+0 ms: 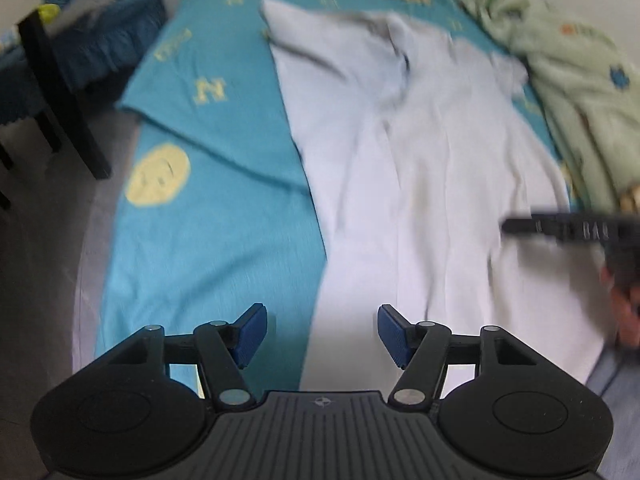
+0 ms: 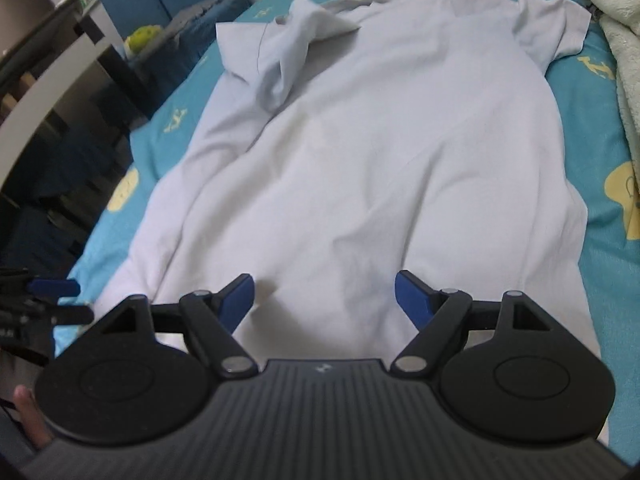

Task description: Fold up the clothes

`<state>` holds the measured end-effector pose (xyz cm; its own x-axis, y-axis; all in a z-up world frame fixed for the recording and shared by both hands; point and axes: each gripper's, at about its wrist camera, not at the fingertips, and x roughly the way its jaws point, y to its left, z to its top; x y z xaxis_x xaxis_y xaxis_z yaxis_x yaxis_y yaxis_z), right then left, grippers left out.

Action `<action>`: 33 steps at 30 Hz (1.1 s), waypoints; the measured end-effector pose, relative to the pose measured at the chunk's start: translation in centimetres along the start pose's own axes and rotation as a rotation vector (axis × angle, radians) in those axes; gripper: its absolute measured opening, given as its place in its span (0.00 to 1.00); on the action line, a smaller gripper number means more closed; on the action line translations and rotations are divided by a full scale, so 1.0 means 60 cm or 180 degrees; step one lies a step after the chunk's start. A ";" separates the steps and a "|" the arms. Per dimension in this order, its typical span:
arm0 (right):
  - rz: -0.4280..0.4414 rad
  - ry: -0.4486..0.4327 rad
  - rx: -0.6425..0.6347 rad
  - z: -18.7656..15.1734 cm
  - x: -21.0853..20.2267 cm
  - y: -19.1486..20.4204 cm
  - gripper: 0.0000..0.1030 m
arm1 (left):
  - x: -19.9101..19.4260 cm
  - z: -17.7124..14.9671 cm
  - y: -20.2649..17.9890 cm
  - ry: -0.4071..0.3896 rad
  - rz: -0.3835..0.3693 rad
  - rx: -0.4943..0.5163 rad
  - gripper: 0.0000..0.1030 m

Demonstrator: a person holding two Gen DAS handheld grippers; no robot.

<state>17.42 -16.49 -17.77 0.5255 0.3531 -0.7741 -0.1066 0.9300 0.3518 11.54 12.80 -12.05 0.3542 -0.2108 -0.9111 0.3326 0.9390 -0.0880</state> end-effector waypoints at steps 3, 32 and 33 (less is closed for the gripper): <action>0.0027 -0.0003 0.0049 0.004 -0.003 -0.005 0.77 | 0.009 -0.018 -0.007 0.0284 -0.0052 0.0157 0.61; 0.0001 -0.0239 0.0402 0.007 -0.054 -0.027 0.77 | -0.057 -0.057 -0.261 0.0523 -0.0141 0.0328 0.61; -0.0013 -0.0287 0.0402 0.010 -0.059 -0.026 0.77 | -0.068 -0.051 -0.257 0.0463 -0.0229 0.0315 0.64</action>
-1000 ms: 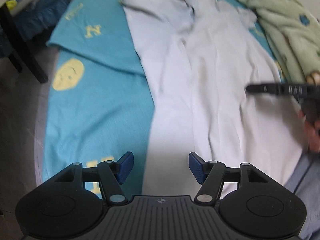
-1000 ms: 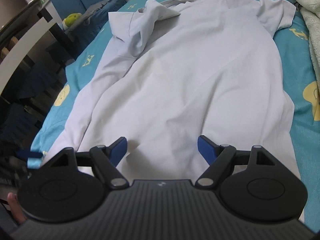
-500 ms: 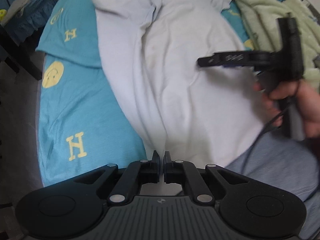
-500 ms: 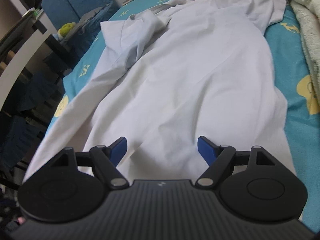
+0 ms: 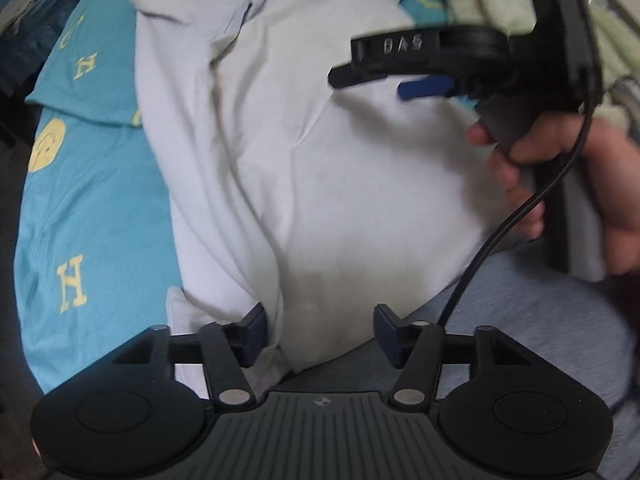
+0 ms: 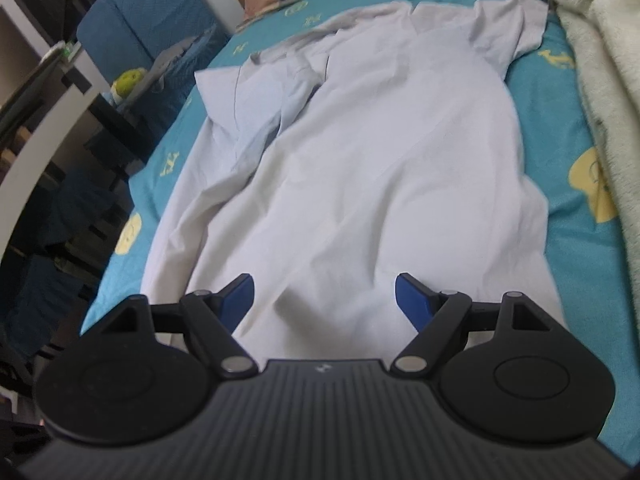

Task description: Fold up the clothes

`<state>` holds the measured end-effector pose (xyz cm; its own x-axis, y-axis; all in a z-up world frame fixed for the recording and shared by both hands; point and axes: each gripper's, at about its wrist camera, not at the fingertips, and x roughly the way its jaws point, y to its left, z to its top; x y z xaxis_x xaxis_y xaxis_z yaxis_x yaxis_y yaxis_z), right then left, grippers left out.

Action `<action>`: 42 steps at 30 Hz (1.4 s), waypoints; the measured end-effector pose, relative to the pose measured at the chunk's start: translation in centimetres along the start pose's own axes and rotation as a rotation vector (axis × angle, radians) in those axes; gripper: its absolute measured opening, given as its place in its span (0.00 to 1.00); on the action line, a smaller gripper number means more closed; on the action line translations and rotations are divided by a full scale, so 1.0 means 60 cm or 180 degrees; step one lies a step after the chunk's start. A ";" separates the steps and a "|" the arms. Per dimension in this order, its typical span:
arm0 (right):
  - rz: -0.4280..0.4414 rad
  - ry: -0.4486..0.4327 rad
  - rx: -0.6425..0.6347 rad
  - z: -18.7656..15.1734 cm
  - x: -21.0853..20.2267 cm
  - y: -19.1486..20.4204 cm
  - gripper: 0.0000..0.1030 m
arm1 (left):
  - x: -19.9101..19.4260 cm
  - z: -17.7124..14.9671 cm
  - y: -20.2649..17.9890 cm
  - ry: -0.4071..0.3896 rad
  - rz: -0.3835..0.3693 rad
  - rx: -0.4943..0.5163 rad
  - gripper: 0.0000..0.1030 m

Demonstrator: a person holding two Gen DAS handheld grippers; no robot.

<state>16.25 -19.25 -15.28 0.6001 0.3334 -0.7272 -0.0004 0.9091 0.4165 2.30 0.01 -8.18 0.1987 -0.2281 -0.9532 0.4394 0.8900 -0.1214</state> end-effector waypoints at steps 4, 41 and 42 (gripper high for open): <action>-0.0027 -0.0176 0.0035 0.014 -0.013 0.000 0.77 | -0.047 0.035 0.042 -0.0403 -0.0176 -0.0097 0.75; -0.0075 -0.1032 -0.0330 0.058 0.039 0.028 0.77 | 0.182 0.644 0.416 -0.2195 0.1025 -0.0998 0.05; -0.0093 -0.1021 -0.0359 0.057 0.042 0.031 0.77 | 0.183 0.651 0.417 -0.2187 0.1050 -0.0976 0.05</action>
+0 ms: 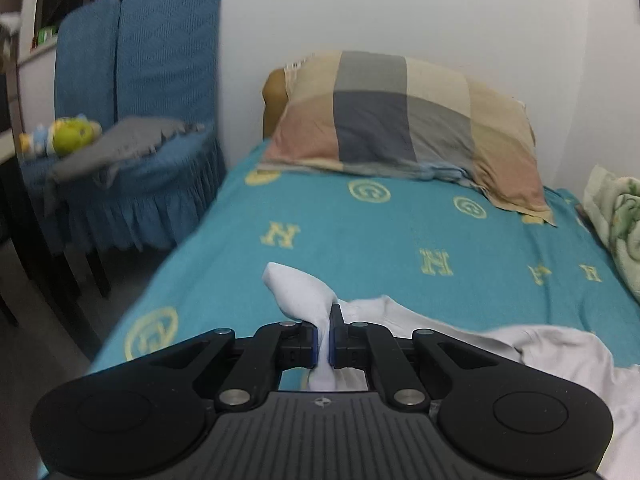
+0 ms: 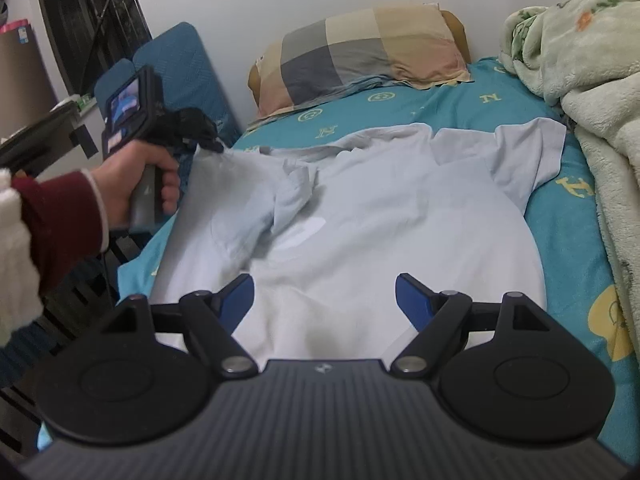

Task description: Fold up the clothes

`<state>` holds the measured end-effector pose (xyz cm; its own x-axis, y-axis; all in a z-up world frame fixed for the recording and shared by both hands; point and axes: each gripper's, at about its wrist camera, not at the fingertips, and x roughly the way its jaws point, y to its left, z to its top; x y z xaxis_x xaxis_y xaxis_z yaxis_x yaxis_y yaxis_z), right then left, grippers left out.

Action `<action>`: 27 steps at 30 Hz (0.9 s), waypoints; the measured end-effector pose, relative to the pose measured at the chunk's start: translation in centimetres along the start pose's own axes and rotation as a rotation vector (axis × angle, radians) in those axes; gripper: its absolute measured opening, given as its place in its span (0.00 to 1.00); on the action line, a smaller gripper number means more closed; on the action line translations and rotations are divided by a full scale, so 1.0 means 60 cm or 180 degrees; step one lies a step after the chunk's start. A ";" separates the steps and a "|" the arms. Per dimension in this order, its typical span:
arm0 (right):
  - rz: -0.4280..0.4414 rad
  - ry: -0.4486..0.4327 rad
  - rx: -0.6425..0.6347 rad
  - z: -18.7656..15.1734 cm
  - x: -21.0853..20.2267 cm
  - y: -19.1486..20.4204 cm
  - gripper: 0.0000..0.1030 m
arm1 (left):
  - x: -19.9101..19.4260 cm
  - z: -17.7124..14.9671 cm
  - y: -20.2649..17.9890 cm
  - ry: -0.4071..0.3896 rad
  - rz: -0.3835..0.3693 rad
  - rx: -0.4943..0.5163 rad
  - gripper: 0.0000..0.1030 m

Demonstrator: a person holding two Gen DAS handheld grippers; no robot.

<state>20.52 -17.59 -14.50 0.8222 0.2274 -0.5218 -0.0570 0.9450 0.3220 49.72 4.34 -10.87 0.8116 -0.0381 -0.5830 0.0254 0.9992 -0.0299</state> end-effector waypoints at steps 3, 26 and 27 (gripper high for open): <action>-0.0046 0.0111 -0.0103 -0.010 0.021 0.001 0.77 | 0.028 -0.011 0.000 0.0096 0.0010 -0.0003 0.06; 0.0457 0.0436 0.0113 -0.018 -0.038 0.011 0.77 | -0.519 -0.314 0.084 0.1310 -0.1276 0.0887 0.48; 0.0485 0.0445 0.0138 -0.016 -0.052 0.011 0.77 | -0.538 -0.333 0.076 0.1403 -0.1349 0.1076 0.48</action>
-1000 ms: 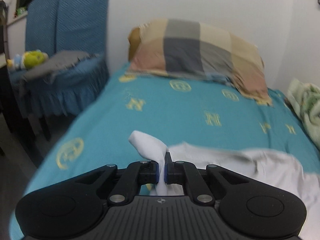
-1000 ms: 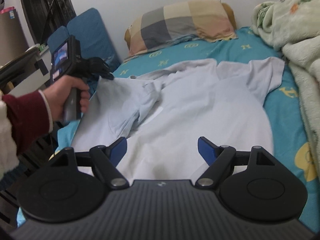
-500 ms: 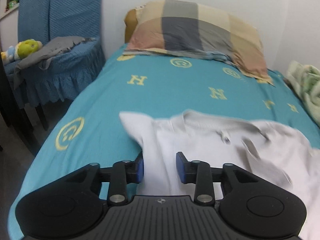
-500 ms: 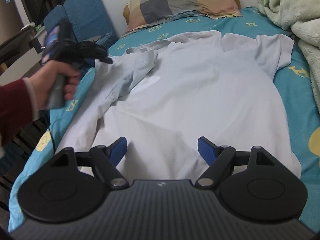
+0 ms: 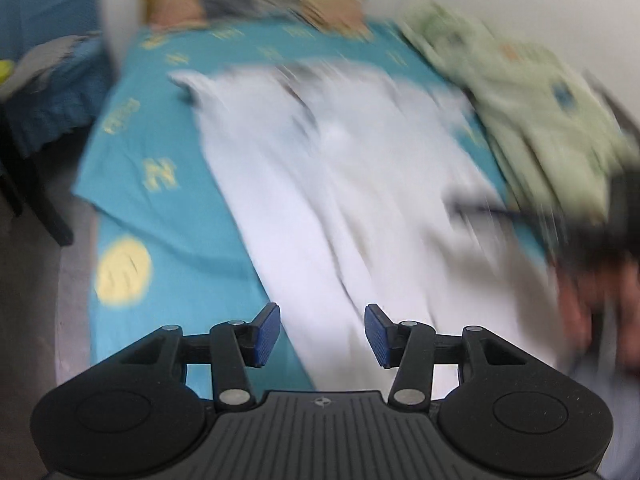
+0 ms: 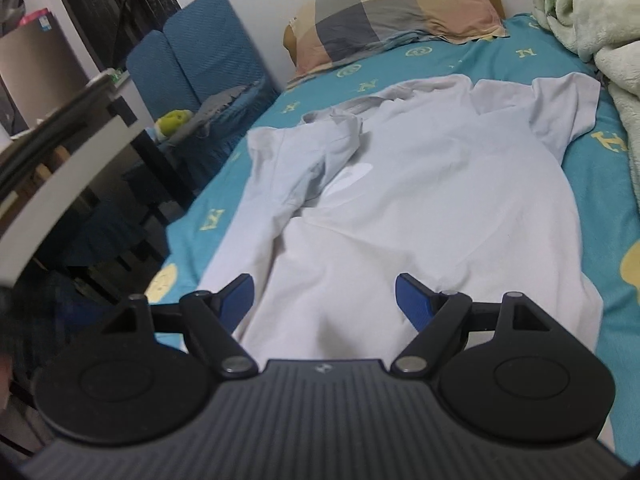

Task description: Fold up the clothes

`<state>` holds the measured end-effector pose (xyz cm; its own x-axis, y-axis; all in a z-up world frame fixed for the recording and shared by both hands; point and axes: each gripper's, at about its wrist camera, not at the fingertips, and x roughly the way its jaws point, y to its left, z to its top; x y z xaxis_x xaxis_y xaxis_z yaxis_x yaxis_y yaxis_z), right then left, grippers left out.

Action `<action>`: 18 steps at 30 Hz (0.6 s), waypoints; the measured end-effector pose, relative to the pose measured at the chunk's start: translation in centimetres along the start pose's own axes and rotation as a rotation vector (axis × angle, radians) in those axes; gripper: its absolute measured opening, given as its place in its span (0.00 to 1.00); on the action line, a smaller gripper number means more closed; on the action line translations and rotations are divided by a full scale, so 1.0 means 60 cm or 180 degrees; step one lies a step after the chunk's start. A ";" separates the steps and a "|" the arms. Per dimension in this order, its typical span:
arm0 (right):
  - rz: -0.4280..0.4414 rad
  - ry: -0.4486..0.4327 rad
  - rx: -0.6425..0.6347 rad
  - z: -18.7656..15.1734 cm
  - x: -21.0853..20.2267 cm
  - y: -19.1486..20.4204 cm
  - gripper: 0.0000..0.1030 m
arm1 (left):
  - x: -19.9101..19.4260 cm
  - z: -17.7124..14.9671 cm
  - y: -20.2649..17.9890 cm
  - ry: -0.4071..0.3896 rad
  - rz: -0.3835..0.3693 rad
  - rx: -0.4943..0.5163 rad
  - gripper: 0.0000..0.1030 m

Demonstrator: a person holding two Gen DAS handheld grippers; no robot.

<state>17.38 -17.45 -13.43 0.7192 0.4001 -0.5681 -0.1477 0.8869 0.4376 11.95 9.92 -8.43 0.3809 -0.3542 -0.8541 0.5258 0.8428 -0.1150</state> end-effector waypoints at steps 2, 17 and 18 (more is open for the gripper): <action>0.0057 0.0117 0.0022 -0.004 -0.027 0.005 0.77 | -0.003 -0.035 -0.034 0.0215 -0.0096 0.0337 0.48; -0.0470 0.1107 -0.0017 0.009 -0.196 -0.103 0.80 | 0.051 -0.098 -0.080 0.0955 -0.0153 0.0750 0.52; -0.0390 0.1271 0.0090 0.010 -0.187 -0.115 0.78 | 0.055 -0.098 -0.079 0.0991 -0.0179 0.0729 0.54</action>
<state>10.73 -28.16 -9.68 0.4096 0.3550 -0.8404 -0.0547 0.9291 0.3659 6.26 7.14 -13.66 0.1161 -0.2276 -0.9668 0.7089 0.7008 -0.0799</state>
